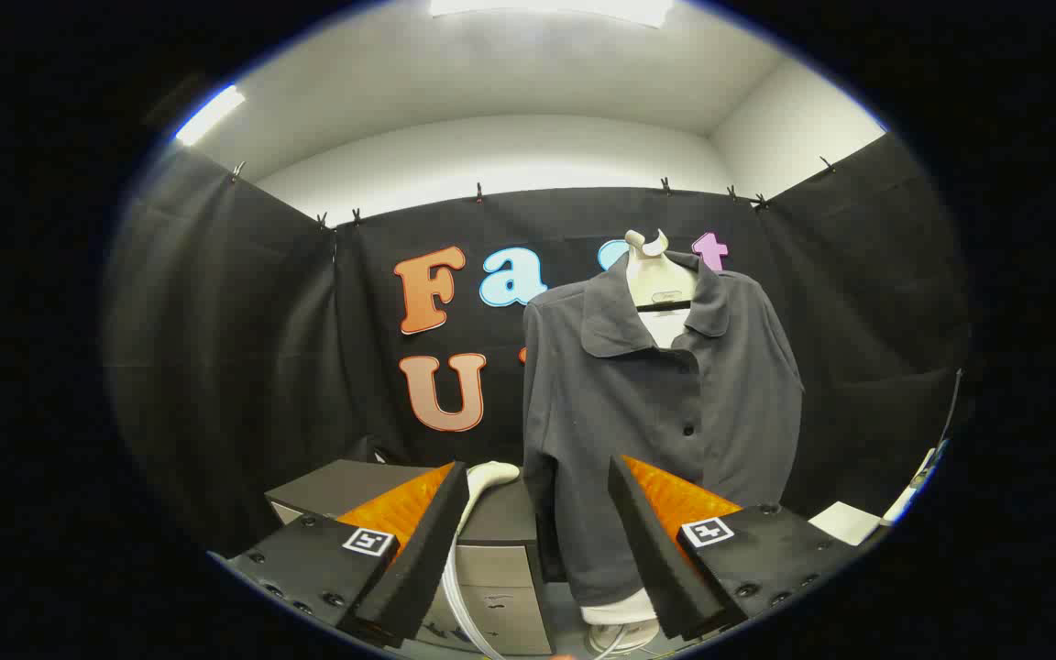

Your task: Iron the clothes twice with a garment steamer, once on the left side and once on the right side.

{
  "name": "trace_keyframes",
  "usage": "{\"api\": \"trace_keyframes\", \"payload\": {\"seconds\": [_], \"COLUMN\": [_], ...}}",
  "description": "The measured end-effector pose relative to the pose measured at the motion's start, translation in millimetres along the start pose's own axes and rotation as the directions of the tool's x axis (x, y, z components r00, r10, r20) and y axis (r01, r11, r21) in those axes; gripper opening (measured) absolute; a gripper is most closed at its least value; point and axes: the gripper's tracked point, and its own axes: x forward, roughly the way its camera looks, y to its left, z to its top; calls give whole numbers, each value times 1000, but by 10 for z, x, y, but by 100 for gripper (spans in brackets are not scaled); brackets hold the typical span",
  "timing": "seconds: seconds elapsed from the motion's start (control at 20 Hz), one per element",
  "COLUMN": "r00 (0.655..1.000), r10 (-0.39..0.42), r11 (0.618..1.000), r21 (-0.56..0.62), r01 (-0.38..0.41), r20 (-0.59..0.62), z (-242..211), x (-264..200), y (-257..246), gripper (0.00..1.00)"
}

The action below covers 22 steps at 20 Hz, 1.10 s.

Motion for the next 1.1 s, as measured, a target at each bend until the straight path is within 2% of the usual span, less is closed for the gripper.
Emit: {"api": "trace_keyframes", "payload": {"seconds": [0.65, 1.1], "r00": [999, 998], "r10": [-39, -1], "r11": [999, 1000], "r21": [12, 4], "r01": [39, 1], "r20": [-21, -63], "z": [-51, -190], "x": [97, 251], "y": [-58, 250], "gripper": [98, 98]}}
